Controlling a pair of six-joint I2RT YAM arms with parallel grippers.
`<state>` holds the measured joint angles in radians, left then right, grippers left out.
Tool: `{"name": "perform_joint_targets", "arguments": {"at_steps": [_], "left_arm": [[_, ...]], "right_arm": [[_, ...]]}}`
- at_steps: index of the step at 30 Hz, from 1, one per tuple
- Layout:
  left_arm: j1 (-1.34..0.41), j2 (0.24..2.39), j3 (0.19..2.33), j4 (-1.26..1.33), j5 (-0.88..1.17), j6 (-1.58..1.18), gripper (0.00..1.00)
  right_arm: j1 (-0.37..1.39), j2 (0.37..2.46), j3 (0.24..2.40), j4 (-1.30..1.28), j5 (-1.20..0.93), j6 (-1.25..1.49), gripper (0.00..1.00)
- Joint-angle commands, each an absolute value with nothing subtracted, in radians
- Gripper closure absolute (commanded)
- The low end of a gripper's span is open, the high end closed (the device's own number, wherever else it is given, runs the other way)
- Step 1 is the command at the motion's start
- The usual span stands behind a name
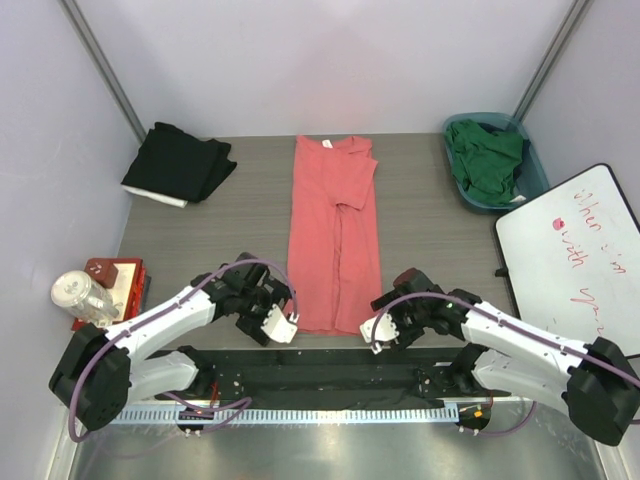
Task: Fold and stack the t-shirts
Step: Grab the bottom of the folded rectangular tshirt with both arms
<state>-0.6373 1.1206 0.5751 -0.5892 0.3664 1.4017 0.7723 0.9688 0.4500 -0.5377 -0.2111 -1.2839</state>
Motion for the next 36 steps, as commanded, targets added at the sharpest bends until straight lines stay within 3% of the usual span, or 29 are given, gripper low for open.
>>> {"name": "perform_joint_targets", "arguments": {"at_steps": [1, 12, 25, 28, 32, 36], "left_arm": [[-0.650, 1.101, 0.510, -0.519, 0.454, 1.572, 0.00], [-0.661, 1.129, 0.469, -0.492, 0.511, 1.657, 0.00], [-0.744, 1.121, 0.459, -0.526, 0.563, 1.628, 0.01], [-0.772, 1.111, 0.442, -0.522, 0.557, 1.608, 0.06], [-0.788, 1.124, 0.428, -0.463, 0.525, 1.571, 0.23], [-0.787, 1.147, 0.448, -0.453, 0.494, 1.517, 0.34]], "right_arm": [[0.785, 0.896, 0.400, -0.448, -0.287, -1.380, 0.22], [0.805, 0.762, 0.250, -0.367, -0.362, -1.476, 0.25], [0.831, 0.821, 0.253, -0.287, -0.387, -1.453, 0.26], [0.833, 0.813, 0.236, -0.270, -0.384, -1.447, 0.26], [0.834, 0.816, 0.219, -0.250, -0.383, -1.442, 0.26], [0.835, 0.822, 0.239, -0.297, -0.377, -1.433, 0.29]]}}
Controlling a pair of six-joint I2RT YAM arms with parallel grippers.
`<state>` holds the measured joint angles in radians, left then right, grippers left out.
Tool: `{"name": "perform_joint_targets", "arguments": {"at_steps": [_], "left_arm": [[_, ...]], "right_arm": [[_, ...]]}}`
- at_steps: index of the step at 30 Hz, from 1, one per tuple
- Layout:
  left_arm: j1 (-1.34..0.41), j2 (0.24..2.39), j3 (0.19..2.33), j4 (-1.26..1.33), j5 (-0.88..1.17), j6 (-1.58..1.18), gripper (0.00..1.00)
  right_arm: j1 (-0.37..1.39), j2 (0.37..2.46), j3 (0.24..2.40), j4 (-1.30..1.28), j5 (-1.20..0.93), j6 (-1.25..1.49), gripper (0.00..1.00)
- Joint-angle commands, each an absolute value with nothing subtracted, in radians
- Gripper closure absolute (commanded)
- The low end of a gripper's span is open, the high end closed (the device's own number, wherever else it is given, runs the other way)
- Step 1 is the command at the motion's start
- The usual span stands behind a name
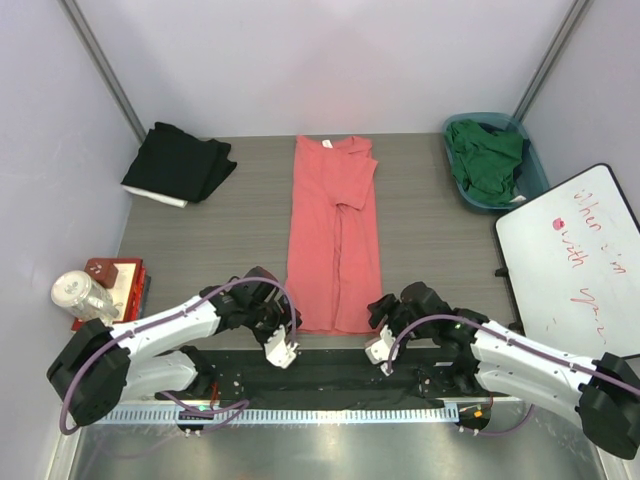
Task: Fold and stack the t-shirts
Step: Grab the bottom of the folded rectangular tshirt with both arms
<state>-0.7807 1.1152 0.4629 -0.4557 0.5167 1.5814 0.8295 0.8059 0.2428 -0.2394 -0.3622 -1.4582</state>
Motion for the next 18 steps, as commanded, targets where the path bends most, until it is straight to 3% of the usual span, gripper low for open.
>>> {"name": "perform_joint_targets", "arguments": {"at_steps": [1, 7, 10, 18], "left_arm": [[-0.787, 1.149, 0.446, -0.453, 0.492, 1.514, 0.35], [-0.788, 1.157, 0.436, -0.425, 0.483, 1.503, 0.41], [-0.788, 1.166, 0.437, -0.399, 0.476, 1.479, 0.49], [-0.792, 1.175, 0.437, -0.371, 0.453, 1.399, 0.69]], "right_arm": [[0.836, 0.818, 0.247, -0.314, -0.385, -1.446, 0.30], [0.836, 0.798, 0.252, -0.356, -0.428, -1.463, 0.38], [0.839, 0.825, 0.259, -0.371, -0.434, -1.477, 0.56], [0.848, 0.919, 0.276, -0.316, -0.436, -1.456, 0.79]]}}
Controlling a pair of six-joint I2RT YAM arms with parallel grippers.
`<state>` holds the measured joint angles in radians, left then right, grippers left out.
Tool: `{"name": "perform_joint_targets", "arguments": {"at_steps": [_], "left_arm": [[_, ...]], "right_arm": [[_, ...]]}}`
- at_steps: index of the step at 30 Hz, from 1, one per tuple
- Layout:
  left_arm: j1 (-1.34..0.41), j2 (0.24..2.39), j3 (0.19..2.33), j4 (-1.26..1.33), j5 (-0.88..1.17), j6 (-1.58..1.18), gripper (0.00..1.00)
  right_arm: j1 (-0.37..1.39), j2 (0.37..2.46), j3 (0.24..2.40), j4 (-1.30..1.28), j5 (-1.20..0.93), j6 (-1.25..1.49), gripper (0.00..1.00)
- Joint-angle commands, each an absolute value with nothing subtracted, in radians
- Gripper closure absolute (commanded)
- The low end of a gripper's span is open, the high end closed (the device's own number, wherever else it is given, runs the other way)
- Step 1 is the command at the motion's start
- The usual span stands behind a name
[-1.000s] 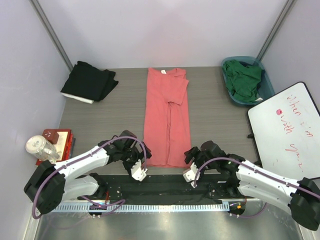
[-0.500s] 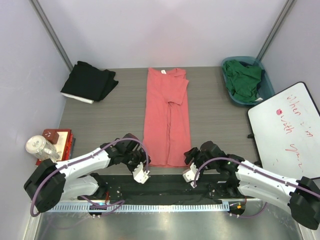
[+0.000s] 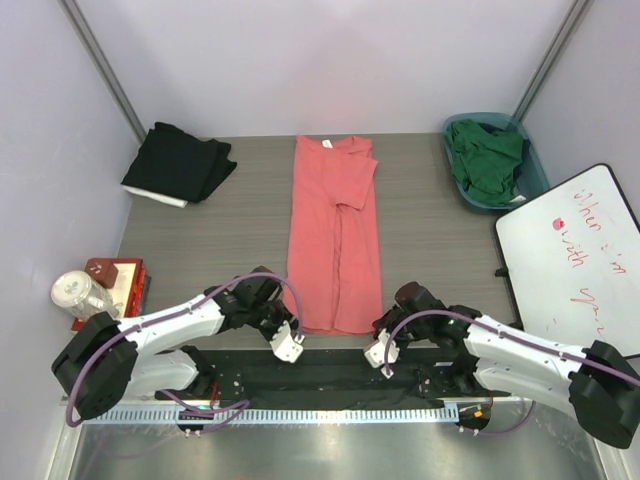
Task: Fold and stack the t-shirts
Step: Grab the bottom of the folded rectangular tshirt with both arms, then fold the folded rectangular tshirt in 1/3 of the way
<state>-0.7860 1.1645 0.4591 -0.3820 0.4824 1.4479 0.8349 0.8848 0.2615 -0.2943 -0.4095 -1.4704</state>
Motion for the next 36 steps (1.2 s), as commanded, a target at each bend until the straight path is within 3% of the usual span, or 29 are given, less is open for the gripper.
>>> {"name": "perform_joint_targets", "arguments": {"at_steps": [1, 3, 13, 21, 27, 36], "left_arm": [[-0.795, 1.169, 0.439, -0.373, 0.443, 1.394, 0.79], [-0.795, 1.169, 0.445, -0.374, 0.436, 1.369, 0.99], [-0.796, 1.075, 0.626, -0.425, 0.446, 1.114, 1.00], [-0.727, 1.094, 0.738, -0.413, 0.422, 1.121, 1.00], [-0.591, 1.248, 0.779, -0.229, 0.385, 1.091, 1.00], [-0.499, 1.515, 1.009, -0.152, 0.364, 1.072, 1.00]], "right_arm": [[0.850, 0.919, 0.284, -0.318, -0.433, -1.454, 0.85], [0.851, 0.919, 0.304, -0.328, -0.428, -1.439, 0.95], [0.853, 0.945, 0.564, -0.474, -0.367, -1.215, 0.99], [0.850, 1.060, 0.728, -0.469, -0.213, -1.181, 0.99], [0.799, 1.207, 0.791, -0.341, -0.069, -1.143, 0.99], [0.637, 1.373, 0.842, -0.100, -0.083, -1.196, 0.99]]}}
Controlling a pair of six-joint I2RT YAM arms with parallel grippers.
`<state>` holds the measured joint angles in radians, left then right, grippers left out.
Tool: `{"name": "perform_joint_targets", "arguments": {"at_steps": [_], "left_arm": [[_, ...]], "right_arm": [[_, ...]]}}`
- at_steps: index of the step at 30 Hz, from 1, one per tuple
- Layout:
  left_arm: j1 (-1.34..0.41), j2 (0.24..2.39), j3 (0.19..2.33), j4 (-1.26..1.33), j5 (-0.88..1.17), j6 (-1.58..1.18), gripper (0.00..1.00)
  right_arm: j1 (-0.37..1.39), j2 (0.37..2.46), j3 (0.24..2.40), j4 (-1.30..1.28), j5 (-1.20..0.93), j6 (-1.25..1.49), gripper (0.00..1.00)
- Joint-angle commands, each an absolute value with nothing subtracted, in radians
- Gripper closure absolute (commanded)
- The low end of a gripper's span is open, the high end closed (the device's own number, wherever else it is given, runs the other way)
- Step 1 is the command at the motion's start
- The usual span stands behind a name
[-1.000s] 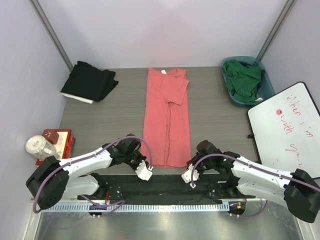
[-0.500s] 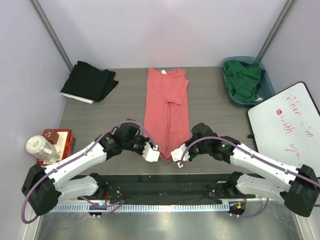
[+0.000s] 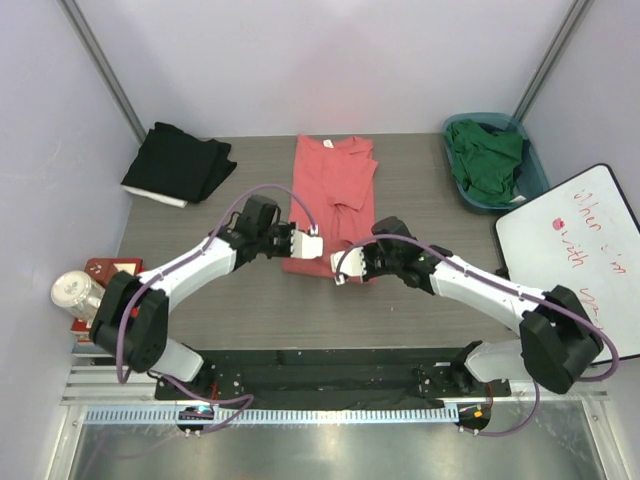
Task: Fold and stack the t-shirts
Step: Fold the folded rectangular tshirt in 1/3 of the way
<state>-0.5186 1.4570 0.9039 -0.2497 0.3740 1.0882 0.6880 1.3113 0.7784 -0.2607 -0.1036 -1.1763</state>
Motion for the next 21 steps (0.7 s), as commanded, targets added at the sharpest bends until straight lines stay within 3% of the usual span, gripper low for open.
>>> {"name": "perform_joint_targets", "arguments": {"at_steps": [1, 11, 19, 21], "left_arm": [[-0.496, 1.532, 1.028, -0.152, 0.365, 1.072, 1.00], [-0.448, 1.712, 1.195, -0.155, 0.382, 1.111, 1.00], [-0.416, 1.787, 1.210, -0.078, 0.406, 1.137, 1.00], [-0.413, 1.798, 1.206, -0.051, 0.410, 1.134, 0.92]], "right_arm": [[0.626, 1.393, 0.853, -0.095, -0.084, -1.203, 0.99], [0.520, 1.644, 1.021, 0.075, -0.078, -1.223, 0.99], [0.497, 1.753, 1.097, 0.127, -0.078, -1.223, 0.99], [0.495, 1.772, 1.104, 0.133, -0.075, -1.223, 0.99]]}}
